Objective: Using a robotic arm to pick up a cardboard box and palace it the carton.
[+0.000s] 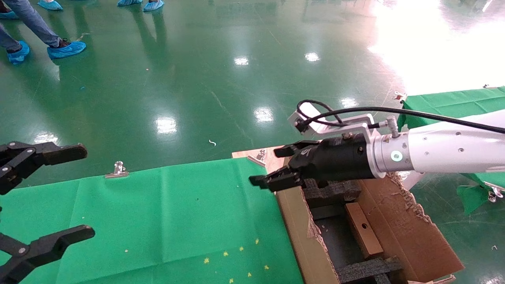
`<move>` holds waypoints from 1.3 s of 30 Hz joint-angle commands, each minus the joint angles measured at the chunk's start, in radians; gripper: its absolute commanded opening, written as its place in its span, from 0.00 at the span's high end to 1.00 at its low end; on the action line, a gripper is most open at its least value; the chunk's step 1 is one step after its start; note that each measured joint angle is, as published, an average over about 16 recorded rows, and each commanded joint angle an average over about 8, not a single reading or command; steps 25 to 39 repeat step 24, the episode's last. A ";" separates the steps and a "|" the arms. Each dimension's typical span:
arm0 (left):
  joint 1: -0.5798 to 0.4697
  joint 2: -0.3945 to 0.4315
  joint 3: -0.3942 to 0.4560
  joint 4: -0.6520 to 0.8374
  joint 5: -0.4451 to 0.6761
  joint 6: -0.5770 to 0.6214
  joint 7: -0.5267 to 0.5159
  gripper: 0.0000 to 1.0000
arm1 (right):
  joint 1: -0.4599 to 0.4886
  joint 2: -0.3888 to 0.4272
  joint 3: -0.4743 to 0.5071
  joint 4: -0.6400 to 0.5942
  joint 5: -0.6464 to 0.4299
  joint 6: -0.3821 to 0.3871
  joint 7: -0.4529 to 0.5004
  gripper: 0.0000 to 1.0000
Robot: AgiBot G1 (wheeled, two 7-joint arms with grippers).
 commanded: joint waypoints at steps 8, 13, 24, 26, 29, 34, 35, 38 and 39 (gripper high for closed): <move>0.000 0.000 0.000 0.000 0.000 0.000 0.000 0.00 | -0.117 -0.015 0.178 -0.009 0.175 -0.126 -0.224 0.00; 0.000 0.000 0.000 0.000 0.000 0.000 0.000 0.00 | -0.182 -0.024 0.276 -0.015 0.272 -0.197 -0.348 0.00; 0.000 0.000 0.000 0.000 0.000 0.000 0.000 0.00 | -0.307 -0.040 0.466 -0.025 0.459 -0.332 -0.587 0.00; 0.000 0.000 0.000 0.000 0.000 0.000 0.000 0.00 | -0.307 -0.040 0.466 -0.025 0.459 -0.332 -0.587 0.00; 0.000 0.000 0.000 0.000 0.000 0.000 0.000 0.00 | -0.307 -0.040 0.466 -0.025 0.459 -0.332 -0.587 0.00; 0.000 0.000 0.000 0.000 0.000 0.000 0.000 0.00 | -0.307 -0.040 0.466 -0.025 0.459 -0.332 -0.587 0.00; 0.000 0.000 0.000 0.000 0.000 0.000 0.000 0.00 | -0.307 -0.040 0.466 -0.025 0.459 -0.332 -0.587 0.00; 0.000 0.000 0.000 0.000 0.000 0.000 0.000 0.00 | -0.307 -0.040 0.466 -0.025 0.459 -0.332 -0.587 0.00; 0.000 0.000 0.000 0.000 0.000 0.000 0.000 0.00 | -0.307 -0.040 0.466 -0.025 0.459 -0.332 -0.587 0.00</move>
